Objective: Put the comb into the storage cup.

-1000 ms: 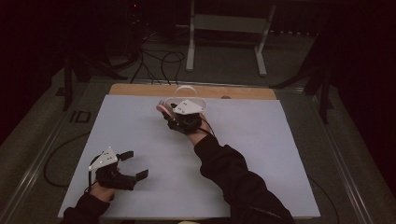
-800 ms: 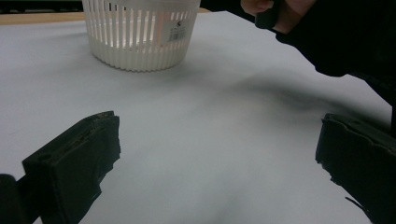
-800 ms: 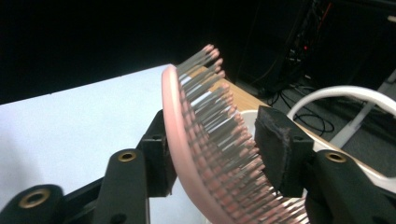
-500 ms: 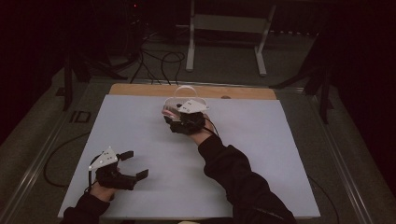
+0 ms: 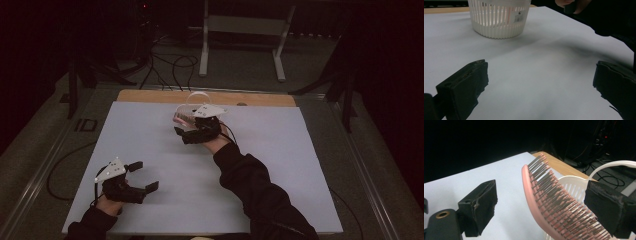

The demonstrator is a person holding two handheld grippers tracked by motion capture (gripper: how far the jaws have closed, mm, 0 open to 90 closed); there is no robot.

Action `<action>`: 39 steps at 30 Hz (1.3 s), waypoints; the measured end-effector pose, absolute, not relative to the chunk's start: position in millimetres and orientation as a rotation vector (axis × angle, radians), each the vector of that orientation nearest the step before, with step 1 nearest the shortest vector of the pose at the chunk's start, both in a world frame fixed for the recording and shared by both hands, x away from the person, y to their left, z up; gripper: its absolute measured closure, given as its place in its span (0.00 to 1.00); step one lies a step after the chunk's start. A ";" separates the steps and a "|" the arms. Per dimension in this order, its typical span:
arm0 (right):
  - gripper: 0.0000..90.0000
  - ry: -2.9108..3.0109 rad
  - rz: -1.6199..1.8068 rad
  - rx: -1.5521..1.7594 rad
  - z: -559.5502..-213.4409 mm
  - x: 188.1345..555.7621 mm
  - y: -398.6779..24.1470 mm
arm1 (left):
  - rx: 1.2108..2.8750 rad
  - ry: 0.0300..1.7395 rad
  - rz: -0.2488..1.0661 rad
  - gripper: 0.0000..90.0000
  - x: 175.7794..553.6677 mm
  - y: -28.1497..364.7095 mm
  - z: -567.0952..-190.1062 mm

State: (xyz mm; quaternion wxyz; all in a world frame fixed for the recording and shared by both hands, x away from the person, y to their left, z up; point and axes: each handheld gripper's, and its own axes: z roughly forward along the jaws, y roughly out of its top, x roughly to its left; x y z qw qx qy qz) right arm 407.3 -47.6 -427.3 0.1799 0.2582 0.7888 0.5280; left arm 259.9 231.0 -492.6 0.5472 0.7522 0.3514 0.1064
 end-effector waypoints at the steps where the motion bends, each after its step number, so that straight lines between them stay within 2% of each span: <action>1: 0.11 2.232 1.493 0.728 -426.3 407.5 -48.3 | 1.783 0.832 0.252 0.00 260.0 230.8 -492.7; 39: 0.11 2.276 1.570 0.701 -408.8 397.5 -91.0 | 1.781 0.827 0.257 0.00 260.8 229.7 -491.7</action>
